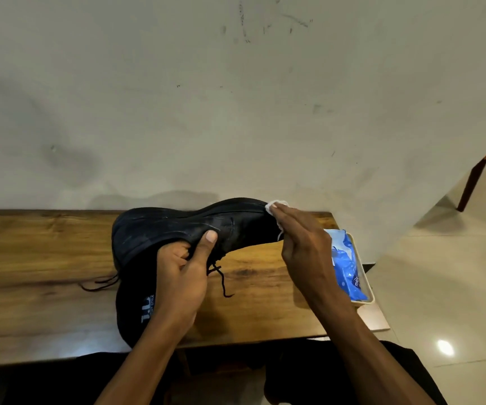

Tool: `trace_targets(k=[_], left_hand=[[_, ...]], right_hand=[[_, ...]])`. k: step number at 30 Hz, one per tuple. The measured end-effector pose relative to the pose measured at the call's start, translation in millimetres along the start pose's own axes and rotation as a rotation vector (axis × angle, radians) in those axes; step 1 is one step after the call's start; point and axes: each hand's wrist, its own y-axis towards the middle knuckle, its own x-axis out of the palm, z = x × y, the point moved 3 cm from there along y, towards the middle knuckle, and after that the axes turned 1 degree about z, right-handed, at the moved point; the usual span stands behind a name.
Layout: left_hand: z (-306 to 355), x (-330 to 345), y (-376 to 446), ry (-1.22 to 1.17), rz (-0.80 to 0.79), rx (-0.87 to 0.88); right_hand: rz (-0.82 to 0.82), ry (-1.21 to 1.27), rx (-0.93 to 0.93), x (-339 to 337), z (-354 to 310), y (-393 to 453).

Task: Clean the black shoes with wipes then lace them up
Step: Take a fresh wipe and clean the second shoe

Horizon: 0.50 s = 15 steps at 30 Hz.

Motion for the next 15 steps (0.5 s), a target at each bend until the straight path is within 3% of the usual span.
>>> trace_targets(k=[4,10,15], left_hand=[[-2.7,-2.1,3.7,-0.084,-0.02,-0.02],[-6.3,3.2,1.3,-0.097,-0.041,-0.059],[-4.2,-0.3,4.8,-0.152,-0.005,-0.084]], right_hand=[[0.026,-0.011,0.048,2.2,7.3,3.8],[-0.01,0.024,-0.131,8.0,-21.6,11.0],[0.009,0.025,0.02,0.0,4.5,6.5]])
